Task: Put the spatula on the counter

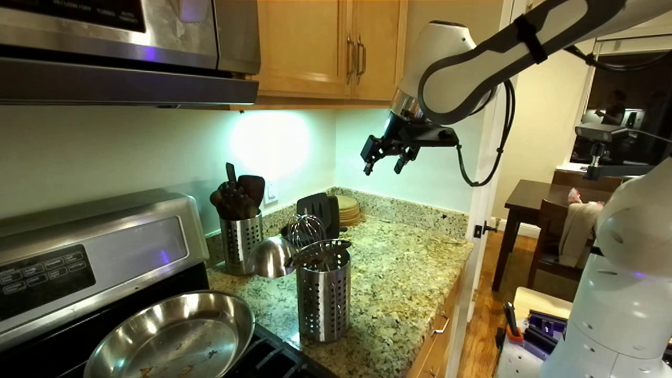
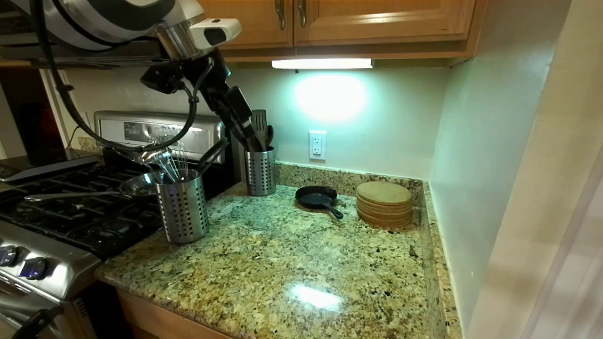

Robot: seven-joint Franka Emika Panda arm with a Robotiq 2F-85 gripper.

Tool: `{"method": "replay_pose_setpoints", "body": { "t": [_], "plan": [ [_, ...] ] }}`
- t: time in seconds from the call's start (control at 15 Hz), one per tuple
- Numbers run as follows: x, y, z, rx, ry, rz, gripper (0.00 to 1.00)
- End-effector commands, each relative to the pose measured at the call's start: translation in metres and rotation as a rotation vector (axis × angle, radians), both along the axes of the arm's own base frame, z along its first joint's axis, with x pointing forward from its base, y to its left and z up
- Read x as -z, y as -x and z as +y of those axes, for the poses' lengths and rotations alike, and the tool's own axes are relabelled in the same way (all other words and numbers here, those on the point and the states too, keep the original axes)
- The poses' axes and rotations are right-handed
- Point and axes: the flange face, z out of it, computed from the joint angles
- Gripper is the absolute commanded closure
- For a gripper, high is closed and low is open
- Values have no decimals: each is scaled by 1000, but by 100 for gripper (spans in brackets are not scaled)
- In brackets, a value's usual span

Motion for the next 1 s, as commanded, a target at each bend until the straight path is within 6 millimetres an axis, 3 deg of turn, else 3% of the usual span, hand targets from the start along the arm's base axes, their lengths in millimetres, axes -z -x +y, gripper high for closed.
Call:
{"method": "replay_pose_setpoints", "body": {
  "t": [0.0, 0.93],
  "plan": [
    [2, -2, 5, -26, -7, 3, 0],
    [-14, 0, 117, -546, -66, -13, 0]
  ]
}}
